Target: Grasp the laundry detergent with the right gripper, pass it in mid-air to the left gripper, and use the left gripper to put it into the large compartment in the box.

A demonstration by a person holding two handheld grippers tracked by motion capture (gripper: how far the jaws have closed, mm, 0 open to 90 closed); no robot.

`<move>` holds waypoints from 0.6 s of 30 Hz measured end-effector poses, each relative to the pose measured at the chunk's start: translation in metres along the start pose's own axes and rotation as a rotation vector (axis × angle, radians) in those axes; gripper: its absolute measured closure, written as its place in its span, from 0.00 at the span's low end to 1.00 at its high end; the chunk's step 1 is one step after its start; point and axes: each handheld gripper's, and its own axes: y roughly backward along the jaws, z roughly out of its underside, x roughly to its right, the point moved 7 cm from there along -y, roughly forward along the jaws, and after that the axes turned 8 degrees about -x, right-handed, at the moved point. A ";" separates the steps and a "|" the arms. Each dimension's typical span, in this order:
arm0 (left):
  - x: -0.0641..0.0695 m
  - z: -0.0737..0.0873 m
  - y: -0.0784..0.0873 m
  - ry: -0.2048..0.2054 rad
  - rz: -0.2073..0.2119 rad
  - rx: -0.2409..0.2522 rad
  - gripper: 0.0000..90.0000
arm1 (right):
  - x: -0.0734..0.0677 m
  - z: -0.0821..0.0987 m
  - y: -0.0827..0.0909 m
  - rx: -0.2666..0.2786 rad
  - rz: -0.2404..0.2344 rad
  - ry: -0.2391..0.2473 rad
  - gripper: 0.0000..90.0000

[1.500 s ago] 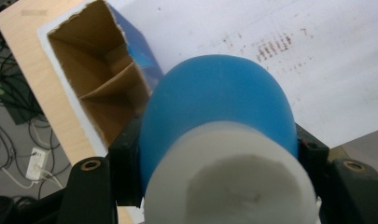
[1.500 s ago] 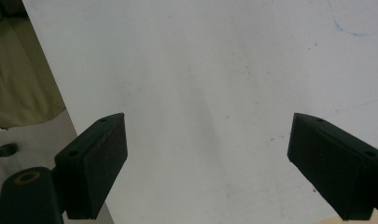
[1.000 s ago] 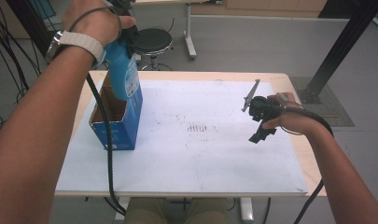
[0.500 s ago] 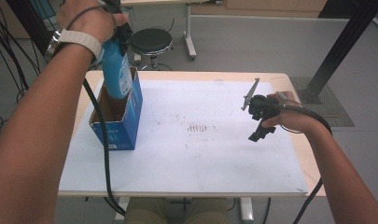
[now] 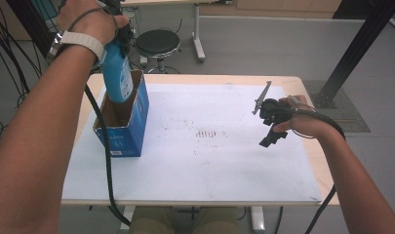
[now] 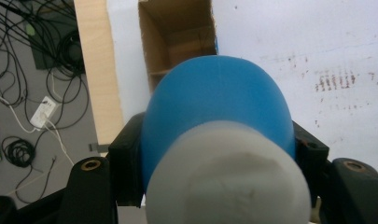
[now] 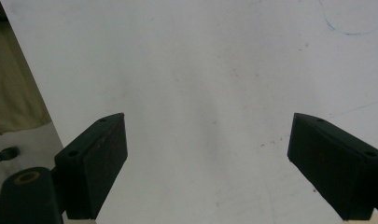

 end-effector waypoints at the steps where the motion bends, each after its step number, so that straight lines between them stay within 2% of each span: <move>1: -0.001 -0.001 -0.002 0.003 0.000 -0.001 0.41 | 0.000 0.000 0.000 0.003 0.000 -0.002 0.14; 14: -0.011 -0.003 -0.028 0.017 -0.012 -0.025 0.41 | 0.002 0.005 -0.003 0.006 -0.010 -0.022 0.13; 18: -0.013 -0.002 -0.036 0.023 0.001 -0.034 0.41 | 0.003 0.005 -0.005 0.007 -0.012 -0.023 0.13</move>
